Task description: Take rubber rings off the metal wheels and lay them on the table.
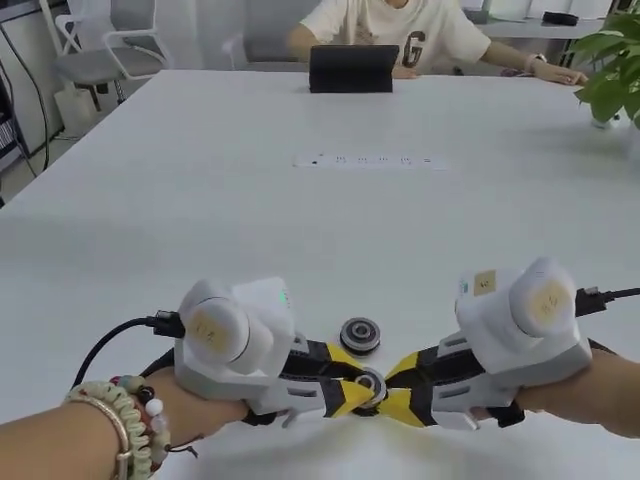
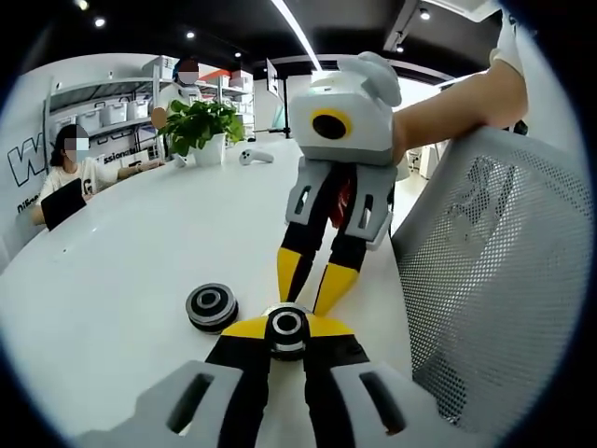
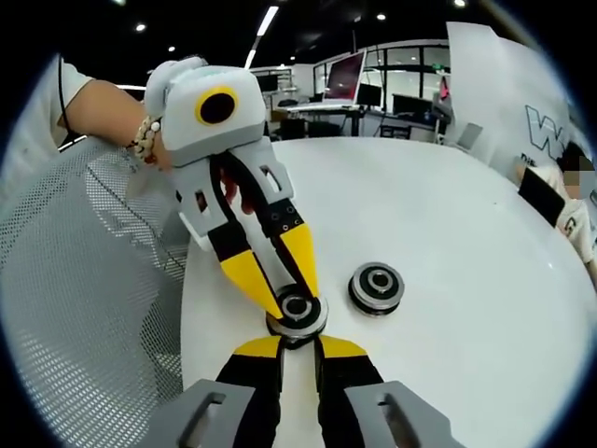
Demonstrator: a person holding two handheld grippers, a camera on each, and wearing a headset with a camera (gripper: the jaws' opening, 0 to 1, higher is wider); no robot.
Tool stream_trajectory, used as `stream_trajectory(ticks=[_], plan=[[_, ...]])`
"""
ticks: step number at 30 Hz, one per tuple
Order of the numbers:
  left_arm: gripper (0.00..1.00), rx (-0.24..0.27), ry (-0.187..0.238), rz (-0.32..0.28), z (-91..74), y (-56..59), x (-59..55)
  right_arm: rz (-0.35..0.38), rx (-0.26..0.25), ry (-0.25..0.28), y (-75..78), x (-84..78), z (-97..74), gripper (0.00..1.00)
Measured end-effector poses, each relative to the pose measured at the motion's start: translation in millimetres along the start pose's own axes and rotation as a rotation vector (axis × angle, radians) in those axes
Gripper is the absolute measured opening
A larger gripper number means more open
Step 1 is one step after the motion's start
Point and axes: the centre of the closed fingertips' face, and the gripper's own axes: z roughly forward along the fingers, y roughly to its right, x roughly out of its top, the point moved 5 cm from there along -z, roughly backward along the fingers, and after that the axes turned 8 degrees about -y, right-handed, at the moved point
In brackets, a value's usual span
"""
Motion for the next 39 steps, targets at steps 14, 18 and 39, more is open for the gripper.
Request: stream_trajectory(ticks=[14, 18, 39], plan=[[0.08, 0.004, 0.000, 0.004, -0.2, -0.5, -0.1, 0.054, -0.008, 0.002, 3.3, -1.4, -0.7, 0.00], [0.08, 0.005, 0.000, 0.005, 0.0, -1.0, 0.0, 0.113, -0.008, 0.001, 6.1, -1.9, -1.3, 0.00], [0.08, -0.002, 0.001, 0.004, -0.5, -1.4, -1.3, 0.668, 0.110, 0.021, 14.7, -3.3, -1.7, 0.00]])
